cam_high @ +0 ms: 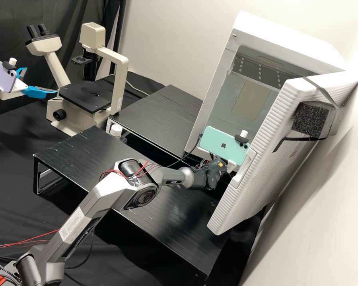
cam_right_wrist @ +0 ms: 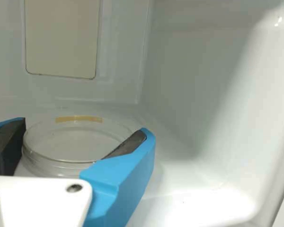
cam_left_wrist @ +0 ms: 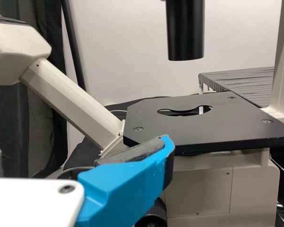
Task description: Take out the petri dish and place it under the microscope.
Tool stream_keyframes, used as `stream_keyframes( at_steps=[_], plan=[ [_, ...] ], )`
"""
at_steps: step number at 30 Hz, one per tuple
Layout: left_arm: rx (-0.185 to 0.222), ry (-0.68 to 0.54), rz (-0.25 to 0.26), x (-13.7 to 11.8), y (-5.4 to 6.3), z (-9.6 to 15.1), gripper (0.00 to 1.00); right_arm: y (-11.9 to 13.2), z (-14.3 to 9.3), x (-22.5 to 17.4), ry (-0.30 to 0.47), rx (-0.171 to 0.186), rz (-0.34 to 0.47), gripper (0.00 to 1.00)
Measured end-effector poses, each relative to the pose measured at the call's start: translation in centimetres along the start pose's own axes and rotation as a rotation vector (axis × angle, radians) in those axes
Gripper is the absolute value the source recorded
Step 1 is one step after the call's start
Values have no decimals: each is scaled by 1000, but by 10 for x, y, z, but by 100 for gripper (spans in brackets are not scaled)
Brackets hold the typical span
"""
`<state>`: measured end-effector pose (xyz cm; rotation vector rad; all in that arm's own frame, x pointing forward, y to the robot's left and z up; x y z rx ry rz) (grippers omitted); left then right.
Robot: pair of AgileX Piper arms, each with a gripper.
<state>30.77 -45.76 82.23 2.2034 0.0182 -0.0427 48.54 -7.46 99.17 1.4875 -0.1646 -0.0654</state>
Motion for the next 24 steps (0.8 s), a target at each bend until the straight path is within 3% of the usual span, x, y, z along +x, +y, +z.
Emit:
stream_keyframes(
  at_steps=[4,24],
  plan=[
    [0,0,0,0,0,0,100,-1,-1,0,1,17,5,0],
    [0,0,0,0,0,0,100,-1,0,0,0,17,4,0]
  ],
)
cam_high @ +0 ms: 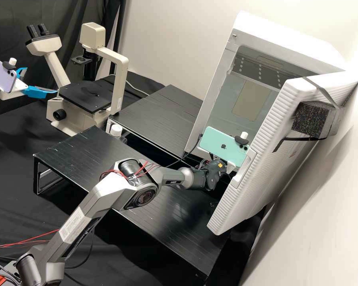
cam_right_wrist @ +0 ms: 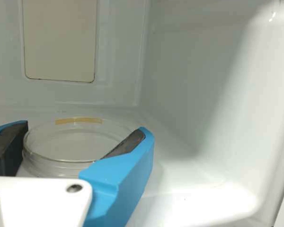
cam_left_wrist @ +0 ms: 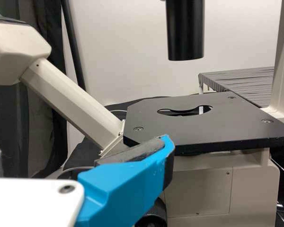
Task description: Take out the petri dish and place it under the microscope.
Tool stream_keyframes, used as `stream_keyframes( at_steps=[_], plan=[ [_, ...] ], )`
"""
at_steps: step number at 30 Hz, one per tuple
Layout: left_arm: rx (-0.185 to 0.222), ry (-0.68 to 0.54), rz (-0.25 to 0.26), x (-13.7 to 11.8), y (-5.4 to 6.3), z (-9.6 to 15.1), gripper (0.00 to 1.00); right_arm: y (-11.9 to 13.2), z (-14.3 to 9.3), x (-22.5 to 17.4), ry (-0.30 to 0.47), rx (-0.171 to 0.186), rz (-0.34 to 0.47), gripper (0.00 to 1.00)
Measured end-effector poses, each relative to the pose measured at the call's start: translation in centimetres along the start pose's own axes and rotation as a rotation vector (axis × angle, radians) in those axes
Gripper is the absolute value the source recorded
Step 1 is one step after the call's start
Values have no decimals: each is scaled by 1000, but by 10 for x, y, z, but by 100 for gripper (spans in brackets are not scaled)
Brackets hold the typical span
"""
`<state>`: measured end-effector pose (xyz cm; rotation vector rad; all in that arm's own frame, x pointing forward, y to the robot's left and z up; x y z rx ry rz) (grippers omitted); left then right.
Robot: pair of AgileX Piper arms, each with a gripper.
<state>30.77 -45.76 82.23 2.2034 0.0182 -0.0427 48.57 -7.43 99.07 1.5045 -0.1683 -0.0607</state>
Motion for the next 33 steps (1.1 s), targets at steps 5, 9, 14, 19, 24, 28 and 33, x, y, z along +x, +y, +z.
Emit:
stream_keyframes(
  at_steps=[5,9,14,19,24,28,33],
  plan=[
    [0,0,0,0,0,0,100,-3,2,-2,20,6,-5,0],
    [0,0,0,0,0,0,100,1,4,-12,56,14,5,0],
    [0,0,0,0,0,0,100,9,1,-26,89,18,22,0],
    [0,0,0,0,0,0,100,15,-3,-38,106,56,49,0],
    [0,0,0,0,0,0,100,20,-6,-43,145,114,100,0],
    [0,0,0,0,0,0,100,20,-7,-43,152,115,108,0],
    [0,0,0,0,0,0,100,14,-4,-50,133,116,89,0]
  ],
)
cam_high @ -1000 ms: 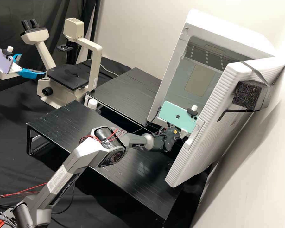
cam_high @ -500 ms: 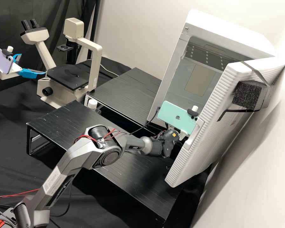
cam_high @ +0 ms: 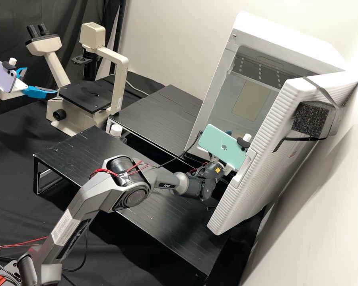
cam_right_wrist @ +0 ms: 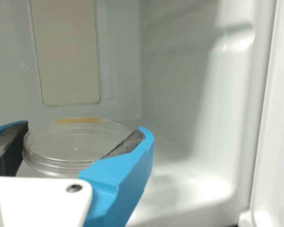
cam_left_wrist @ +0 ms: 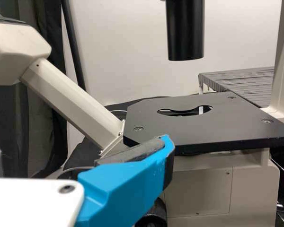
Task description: Take out the petri dish and place it under the microscope.
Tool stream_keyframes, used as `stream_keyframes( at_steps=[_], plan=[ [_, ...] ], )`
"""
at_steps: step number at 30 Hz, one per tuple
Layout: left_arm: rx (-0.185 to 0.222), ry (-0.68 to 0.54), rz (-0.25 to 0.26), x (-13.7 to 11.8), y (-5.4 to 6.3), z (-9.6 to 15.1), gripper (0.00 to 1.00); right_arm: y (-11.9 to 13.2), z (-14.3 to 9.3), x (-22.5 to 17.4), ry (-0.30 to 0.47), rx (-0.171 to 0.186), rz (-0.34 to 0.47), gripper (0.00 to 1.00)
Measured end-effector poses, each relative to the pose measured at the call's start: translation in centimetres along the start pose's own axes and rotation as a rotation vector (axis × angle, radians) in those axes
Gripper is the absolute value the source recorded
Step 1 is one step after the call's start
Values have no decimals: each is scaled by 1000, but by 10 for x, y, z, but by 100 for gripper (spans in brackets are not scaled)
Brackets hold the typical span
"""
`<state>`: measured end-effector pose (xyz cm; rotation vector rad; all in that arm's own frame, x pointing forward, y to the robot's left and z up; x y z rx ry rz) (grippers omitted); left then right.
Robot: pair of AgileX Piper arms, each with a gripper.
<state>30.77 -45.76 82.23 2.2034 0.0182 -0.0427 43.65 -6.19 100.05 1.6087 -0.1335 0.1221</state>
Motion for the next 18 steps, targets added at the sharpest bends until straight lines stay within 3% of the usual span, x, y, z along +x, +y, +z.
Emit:
stream_keyframes(
  at_steps=[10,18],
  plan=[
    [0,0,0,0,0,0,100,-8,-6,-47,-20,-94,-9,0],
    [0,0,0,0,0,0,100,-20,-3,-88,-17,-103,34,0]
  ],
)
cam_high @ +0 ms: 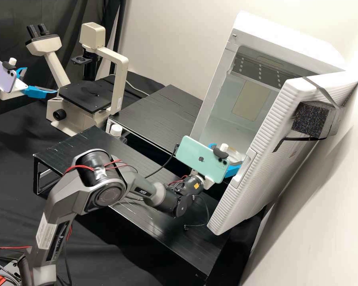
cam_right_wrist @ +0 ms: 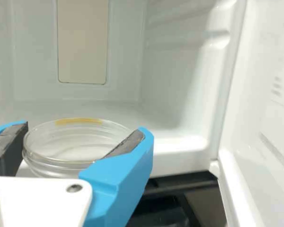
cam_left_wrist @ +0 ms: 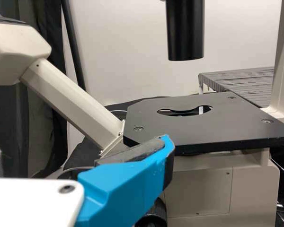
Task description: Take out the petri dish and place it under the microscope.
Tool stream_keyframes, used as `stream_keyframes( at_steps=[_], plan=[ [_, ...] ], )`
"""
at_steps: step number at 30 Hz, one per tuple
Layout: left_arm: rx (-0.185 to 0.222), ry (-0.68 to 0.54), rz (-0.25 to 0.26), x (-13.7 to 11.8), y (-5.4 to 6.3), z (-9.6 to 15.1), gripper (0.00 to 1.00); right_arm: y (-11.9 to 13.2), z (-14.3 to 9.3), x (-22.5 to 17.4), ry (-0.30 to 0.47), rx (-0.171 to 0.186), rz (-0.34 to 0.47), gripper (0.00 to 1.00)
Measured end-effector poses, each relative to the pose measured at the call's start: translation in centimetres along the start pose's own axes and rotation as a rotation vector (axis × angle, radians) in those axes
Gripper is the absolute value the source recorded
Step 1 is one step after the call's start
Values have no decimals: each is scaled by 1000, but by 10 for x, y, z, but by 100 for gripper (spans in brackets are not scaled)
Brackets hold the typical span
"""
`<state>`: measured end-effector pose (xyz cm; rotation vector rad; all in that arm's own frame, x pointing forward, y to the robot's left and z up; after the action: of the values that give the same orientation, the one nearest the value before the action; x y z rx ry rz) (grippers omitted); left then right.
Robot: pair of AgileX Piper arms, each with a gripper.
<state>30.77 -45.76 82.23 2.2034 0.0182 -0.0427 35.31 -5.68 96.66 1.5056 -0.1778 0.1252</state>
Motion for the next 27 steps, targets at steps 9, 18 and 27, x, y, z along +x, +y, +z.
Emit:
stream_keyframes(
  at_steps=[9,18,27],
  plan=[
    [0,0,0,0,0,0,100,-23,5,-44,45,13,13,0],
    [0,0,0,0,0,0,100,-39,-8,-88,62,7,-47,0],
    [0,0,0,0,0,0,100,-70,-70,-130,229,8,-159,0]
  ],
)
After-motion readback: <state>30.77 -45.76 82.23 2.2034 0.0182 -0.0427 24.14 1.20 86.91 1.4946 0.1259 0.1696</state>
